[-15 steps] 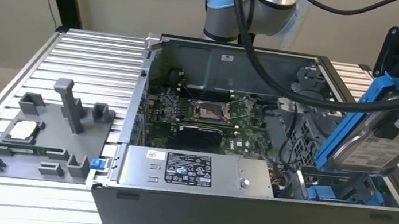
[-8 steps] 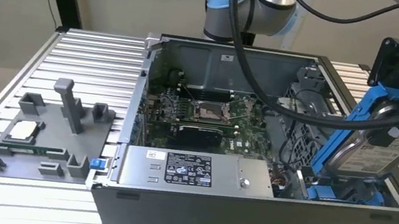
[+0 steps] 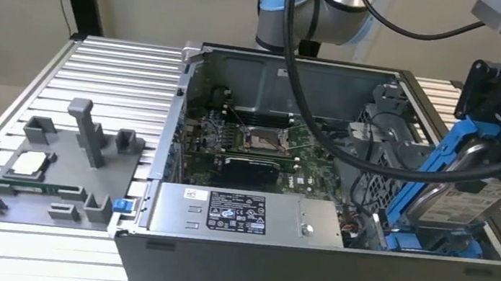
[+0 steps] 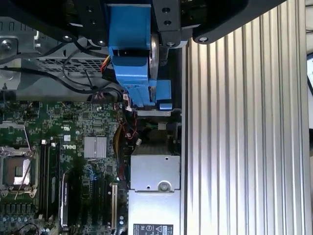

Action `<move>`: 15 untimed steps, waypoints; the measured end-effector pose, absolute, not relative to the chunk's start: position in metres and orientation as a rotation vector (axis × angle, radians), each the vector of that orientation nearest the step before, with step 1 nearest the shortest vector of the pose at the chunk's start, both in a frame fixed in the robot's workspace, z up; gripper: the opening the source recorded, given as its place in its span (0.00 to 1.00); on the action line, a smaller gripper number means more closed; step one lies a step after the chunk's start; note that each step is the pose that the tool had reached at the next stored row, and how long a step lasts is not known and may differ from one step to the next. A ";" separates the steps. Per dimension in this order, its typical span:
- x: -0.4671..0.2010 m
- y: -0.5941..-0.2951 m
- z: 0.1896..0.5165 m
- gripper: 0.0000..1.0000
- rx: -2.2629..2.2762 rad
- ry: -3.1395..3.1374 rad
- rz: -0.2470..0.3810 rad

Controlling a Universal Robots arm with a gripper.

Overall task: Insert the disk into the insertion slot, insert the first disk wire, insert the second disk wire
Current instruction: 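Insert the disk into the insertion slot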

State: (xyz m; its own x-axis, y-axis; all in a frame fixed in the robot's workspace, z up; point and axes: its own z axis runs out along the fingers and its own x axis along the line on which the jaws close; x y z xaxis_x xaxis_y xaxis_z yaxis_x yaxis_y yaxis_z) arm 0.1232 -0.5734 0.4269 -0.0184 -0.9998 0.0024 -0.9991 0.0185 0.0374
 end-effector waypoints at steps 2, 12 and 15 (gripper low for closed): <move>0.123 -0.573 0.424 0.00 2.180 -2.223 -0.039; 0.120 -0.573 0.410 0.00 2.170 -2.233 -0.039; 0.120 -0.573 0.404 0.00 2.169 -2.234 -0.039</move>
